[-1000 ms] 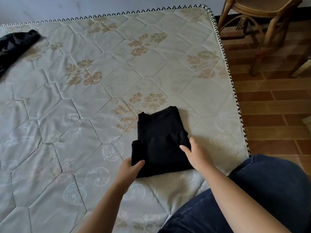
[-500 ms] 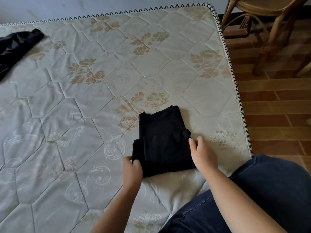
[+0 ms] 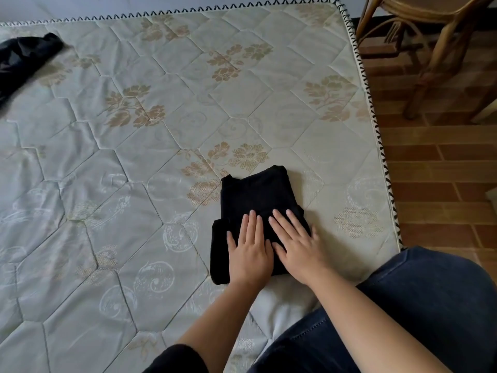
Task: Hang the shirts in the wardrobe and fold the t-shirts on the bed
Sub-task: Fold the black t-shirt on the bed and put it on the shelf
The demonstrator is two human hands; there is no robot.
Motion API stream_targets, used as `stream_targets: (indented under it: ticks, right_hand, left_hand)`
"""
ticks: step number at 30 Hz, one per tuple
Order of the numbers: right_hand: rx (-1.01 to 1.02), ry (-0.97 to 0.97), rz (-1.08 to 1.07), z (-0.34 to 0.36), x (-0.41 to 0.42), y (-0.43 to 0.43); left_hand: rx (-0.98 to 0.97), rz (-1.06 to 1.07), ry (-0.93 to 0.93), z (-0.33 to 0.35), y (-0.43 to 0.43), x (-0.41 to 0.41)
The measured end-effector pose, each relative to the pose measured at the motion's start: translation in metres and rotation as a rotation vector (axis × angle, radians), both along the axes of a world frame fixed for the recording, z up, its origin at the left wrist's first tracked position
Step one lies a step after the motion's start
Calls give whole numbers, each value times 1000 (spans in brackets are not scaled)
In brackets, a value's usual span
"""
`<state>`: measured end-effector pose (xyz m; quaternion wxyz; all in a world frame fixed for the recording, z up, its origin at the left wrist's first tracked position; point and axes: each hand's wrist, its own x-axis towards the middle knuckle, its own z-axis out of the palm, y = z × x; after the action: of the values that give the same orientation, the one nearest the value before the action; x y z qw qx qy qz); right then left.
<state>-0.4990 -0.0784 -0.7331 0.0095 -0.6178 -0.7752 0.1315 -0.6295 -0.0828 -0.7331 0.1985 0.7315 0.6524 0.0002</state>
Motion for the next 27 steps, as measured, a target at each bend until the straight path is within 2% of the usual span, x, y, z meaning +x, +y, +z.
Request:
stream_targets:
  ticks: [3,9,14,18,20,21,24,27]
  right_hand:
    - [-83,-12,-32,3,1,1]
    - [-238,-57,-96,7,11,1]
    - [-305,-2,-171,9,22,0]
    - [-373,92,-219,20,32,-1]
    - [-395,135,-227,25,33,-4]
    - [-403,145,-221,28,31,-6]
    - [-389,120,-162,36,26,-10]
    - [-402,96,-116,41,24,-14]
  left_hand:
    - [24,51,39,0,-1,-9]
    - [77,107,-39,-5,-17,-56]
    - [-57,115,86,-1,-24,-70]
    - [-61,200,79,16,-25,-59]
    - [101,104,87,19,-27,-52]
    - [120,-5,97,20,-27,-49]
    - [51,-278,137,21,-30,-35]
    - [-144,-285,222,24,-29,-22]
